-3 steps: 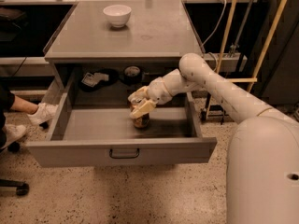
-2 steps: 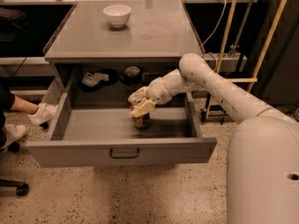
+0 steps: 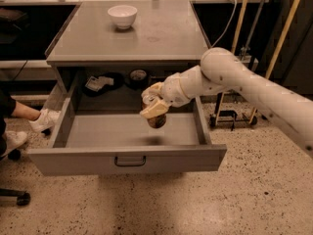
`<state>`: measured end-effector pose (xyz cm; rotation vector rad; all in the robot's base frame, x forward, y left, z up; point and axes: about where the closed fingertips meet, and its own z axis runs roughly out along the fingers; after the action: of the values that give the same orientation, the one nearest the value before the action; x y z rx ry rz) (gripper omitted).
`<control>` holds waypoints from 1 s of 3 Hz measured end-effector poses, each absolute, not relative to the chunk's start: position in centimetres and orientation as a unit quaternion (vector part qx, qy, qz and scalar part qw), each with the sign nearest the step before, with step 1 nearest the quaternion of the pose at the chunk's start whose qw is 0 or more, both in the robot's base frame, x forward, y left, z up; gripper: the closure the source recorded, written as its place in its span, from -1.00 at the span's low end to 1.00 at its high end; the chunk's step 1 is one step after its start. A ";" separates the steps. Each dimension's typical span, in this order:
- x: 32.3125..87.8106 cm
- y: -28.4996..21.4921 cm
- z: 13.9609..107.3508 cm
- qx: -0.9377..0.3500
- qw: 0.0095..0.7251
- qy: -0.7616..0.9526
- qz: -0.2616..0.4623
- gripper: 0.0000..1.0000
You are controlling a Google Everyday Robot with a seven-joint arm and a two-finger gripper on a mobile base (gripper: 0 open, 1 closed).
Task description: Pick orange can from top drawer and place on counter
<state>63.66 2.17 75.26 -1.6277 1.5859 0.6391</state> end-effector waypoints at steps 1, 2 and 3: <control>60.6 0.0 80.2 -0.595 0.406 0.673 0.168 1.00; 59.3 0.7 81.8 -0.575 0.414 0.690 0.144 1.00; 59.3 0.7 81.8 -0.576 0.414 0.690 0.145 1.00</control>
Offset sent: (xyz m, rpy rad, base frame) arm -0.0268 -0.0194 0.0446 -0.0532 -0.0672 -0.1706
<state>59.27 0.74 81.79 -1.4466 1.7346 0.3642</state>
